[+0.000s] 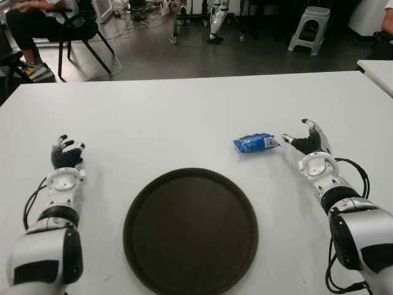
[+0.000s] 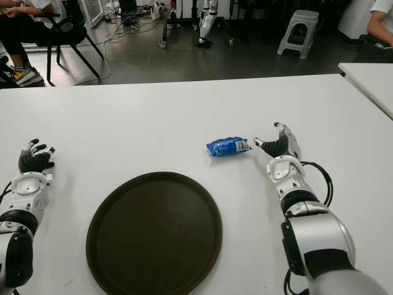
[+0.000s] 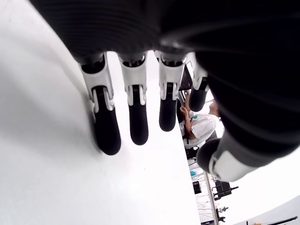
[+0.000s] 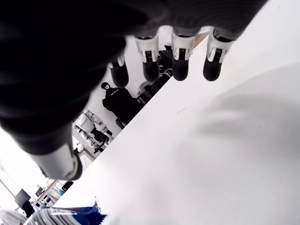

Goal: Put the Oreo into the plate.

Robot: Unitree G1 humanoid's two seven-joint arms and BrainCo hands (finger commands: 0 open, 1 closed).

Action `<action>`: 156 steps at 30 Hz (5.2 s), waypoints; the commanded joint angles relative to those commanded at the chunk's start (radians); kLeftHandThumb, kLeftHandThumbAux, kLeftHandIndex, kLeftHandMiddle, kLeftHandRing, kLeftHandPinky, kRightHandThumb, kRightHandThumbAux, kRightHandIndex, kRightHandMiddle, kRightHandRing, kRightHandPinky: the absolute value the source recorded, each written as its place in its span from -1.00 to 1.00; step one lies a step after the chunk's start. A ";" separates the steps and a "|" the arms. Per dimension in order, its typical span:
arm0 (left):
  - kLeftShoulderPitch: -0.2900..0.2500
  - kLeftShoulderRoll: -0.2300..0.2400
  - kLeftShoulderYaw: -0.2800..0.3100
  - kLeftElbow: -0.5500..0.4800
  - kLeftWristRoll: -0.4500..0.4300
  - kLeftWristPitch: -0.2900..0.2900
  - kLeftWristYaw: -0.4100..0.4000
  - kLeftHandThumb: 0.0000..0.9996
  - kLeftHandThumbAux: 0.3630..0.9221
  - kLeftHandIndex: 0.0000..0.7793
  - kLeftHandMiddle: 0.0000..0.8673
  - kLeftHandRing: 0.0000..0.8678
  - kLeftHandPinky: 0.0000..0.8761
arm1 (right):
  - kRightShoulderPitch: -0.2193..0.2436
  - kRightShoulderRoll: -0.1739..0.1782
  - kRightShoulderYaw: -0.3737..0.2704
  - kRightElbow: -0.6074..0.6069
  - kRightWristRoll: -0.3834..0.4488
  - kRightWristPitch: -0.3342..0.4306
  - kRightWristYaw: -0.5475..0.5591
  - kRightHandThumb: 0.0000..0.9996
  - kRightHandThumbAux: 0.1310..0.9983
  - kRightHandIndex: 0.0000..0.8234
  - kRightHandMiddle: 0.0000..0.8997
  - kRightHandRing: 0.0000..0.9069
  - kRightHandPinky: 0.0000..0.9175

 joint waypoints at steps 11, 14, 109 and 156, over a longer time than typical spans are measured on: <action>-0.002 0.001 -0.004 0.000 0.002 0.003 -0.003 -0.11 0.06 -0.75 -0.56 -0.48 -0.38 | 0.000 0.000 0.004 -0.001 -0.004 -0.004 -0.005 -0.42 0.14 -1.00 -1.00 -0.98 -0.82; -0.002 0.002 -0.007 -0.001 0.004 0.003 -0.003 -0.09 0.07 -0.74 -0.55 -0.48 -0.38 | 0.000 0.001 0.007 -0.001 -0.007 -0.006 -0.008 -0.40 0.15 -1.00 -1.00 -0.98 -0.81; -0.001 0.010 -0.192 0.014 0.177 0.028 -0.002 -0.31 -0.29 -1.00 -0.71 -0.68 -0.72 | 0.001 0.004 0.011 0.000 -0.015 -0.013 -0.008 -0.35 0.13 -1.00 -1.00 -0.94 -0.78; 0.007 0.006 -0.192 0.014 0.180 0.030 0.018 -0.28 -0.12 -0.97 -0.62 -0.56 -0.54 | -0.021 -0.026 0.100 -0.014 -0.101 -0.094 -0.102 -0.41 0.11 -1.00 -1.00 -0.88 -0.72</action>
